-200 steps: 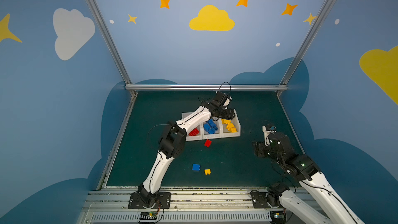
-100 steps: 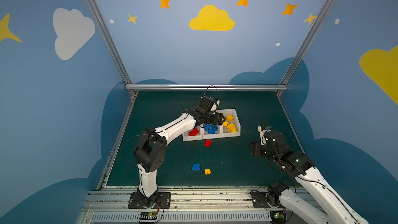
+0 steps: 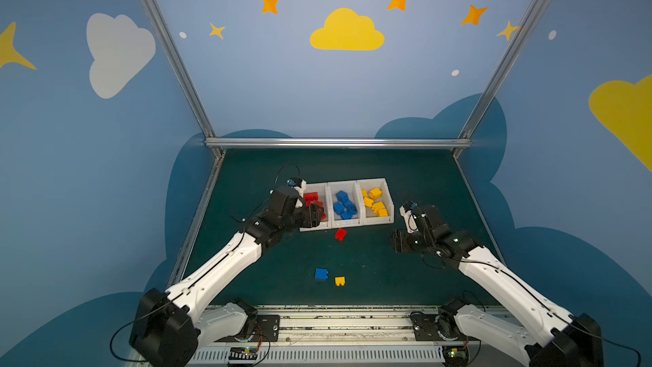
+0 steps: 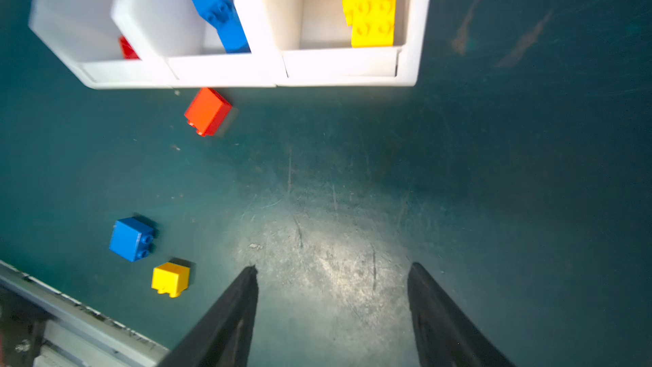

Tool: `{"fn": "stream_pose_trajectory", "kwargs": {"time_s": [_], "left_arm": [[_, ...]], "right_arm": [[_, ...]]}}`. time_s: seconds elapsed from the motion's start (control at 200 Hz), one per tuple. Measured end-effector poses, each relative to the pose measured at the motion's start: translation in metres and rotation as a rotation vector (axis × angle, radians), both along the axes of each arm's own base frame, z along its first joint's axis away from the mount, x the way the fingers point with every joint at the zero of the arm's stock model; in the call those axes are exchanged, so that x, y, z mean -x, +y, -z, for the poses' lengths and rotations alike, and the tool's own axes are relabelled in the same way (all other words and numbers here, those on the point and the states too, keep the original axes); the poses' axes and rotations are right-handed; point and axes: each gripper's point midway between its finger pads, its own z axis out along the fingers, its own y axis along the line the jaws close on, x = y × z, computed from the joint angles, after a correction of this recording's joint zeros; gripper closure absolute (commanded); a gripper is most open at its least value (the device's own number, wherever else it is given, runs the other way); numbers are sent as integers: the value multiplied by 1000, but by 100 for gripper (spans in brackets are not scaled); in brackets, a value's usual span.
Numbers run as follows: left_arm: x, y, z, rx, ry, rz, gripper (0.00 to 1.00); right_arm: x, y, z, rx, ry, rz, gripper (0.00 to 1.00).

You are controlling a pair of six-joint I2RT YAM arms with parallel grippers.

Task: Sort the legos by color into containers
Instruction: 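Draw the left gripper back while the right gripper moves toward the remaining bricks, then lower the right gripper over the small yellow brick and close on it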

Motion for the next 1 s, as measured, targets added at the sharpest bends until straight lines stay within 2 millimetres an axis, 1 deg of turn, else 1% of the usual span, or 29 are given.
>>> {"fn": "stream_pose_trajectory", "kwargs": {"time_s": [0.065, 0.16, 0.35, 0.451, 0.576, 0.701, 0.766, 0.871, 1.001], "left_arm": [[13, 16, 2, -2, -7, -38, 27], [29, 32, 5, 6, -17, -78, 27], [54, 51, 28, 0, 31, -128, 27], [65, 59, 37, -2, 53, -151, 27], [73, 67, 39, 4, 56, -180, 27], [77, 73, 39, 3, 57, -203, 27], [79, 75, 39, 3, 62, -213, 27], [80, 77, 40, 6, 61, -223, 27], [83, 79, 42, 8, 67, -231, 27]], "right_arm": [[0, 10, 8, 7, 30, -24, 33], [-1, 25, 15, 15, 54, -60, 32], [-4, 62, 17, 21, 88, -129, 33], [-1, 80, 19, 40, 124, -162, 33], [14, 98, 34, 90, 192, -210, 33], [44, 114, 56, 161, 261, -278, 33], [58, 121, 64, 193, 284, -309, 33], [73, 139, 68, 221, 295, -354, 33], [81, 162, 67, 242, 287, -395, 33]]}}
